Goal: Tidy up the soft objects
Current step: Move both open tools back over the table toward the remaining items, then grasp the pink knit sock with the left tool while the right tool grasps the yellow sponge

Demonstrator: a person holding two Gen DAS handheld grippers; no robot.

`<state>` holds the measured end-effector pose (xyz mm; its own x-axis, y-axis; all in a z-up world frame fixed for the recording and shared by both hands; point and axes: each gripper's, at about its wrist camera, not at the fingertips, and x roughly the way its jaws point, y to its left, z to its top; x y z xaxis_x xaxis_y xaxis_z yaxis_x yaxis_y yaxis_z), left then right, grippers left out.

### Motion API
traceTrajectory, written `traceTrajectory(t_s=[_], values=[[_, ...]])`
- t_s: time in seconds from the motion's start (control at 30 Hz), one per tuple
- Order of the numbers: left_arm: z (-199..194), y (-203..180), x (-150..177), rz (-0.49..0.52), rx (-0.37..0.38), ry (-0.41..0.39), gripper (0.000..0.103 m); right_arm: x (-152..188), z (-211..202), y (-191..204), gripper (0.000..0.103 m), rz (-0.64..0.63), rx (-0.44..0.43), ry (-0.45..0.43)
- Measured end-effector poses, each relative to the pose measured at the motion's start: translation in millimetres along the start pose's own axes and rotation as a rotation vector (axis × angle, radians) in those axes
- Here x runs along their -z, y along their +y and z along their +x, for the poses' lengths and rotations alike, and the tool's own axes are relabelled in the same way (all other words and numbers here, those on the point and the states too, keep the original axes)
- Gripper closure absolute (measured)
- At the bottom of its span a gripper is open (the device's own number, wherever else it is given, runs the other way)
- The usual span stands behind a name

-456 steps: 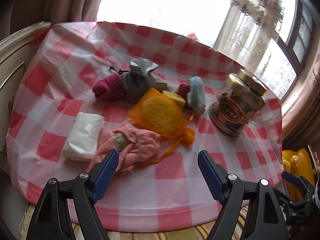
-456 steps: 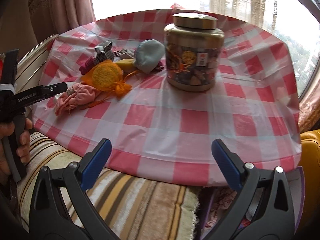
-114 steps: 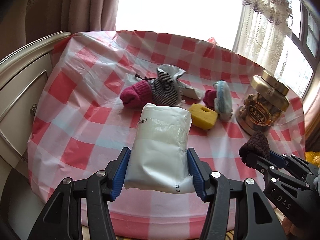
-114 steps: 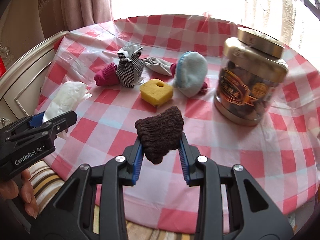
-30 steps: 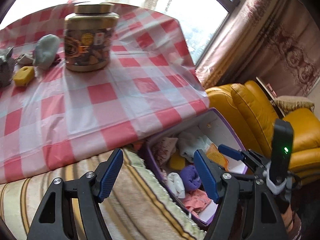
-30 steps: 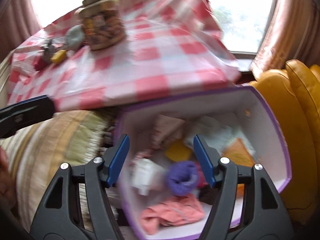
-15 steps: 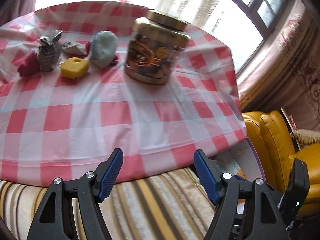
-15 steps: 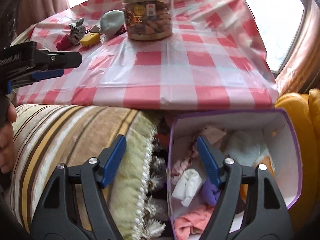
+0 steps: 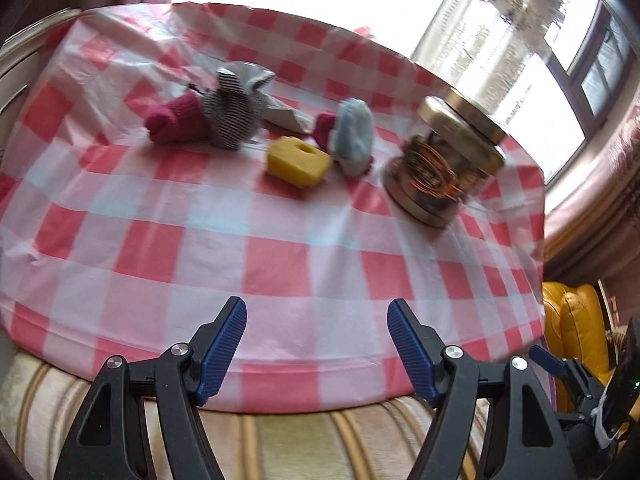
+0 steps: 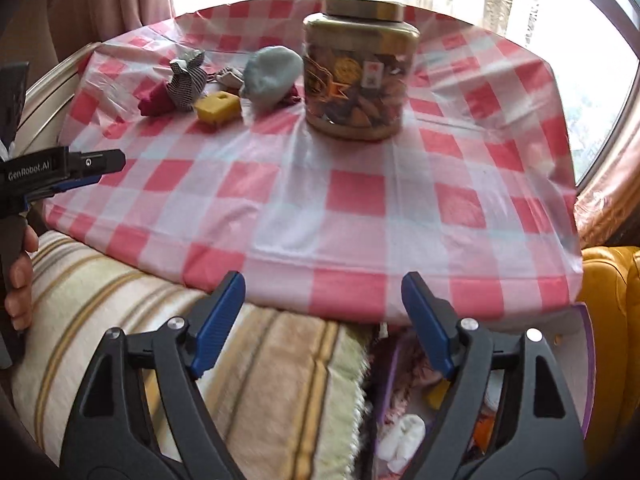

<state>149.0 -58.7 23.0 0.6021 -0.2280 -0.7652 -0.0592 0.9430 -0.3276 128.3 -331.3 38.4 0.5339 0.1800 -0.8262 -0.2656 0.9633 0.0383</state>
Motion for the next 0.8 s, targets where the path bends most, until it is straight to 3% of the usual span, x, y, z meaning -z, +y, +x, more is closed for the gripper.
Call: traceTrajectory(t_s=[0.37,0.53,0.8], values=[[-9,63,-36,-0.067,-0.074,-0.072,0.029,-60,26,49,0.016,-0.061,-0.043,-0.029],[-5,86,-65,-0.107,-0.072,-0.096,0.029,-109,44,76,0.015,-0.072,-0.094,-0.059],[10,117,-133,-0.172,-0.08,-0.148,0.029,-205,88,106,0.013,-0.079,-0.075,-0.113]])
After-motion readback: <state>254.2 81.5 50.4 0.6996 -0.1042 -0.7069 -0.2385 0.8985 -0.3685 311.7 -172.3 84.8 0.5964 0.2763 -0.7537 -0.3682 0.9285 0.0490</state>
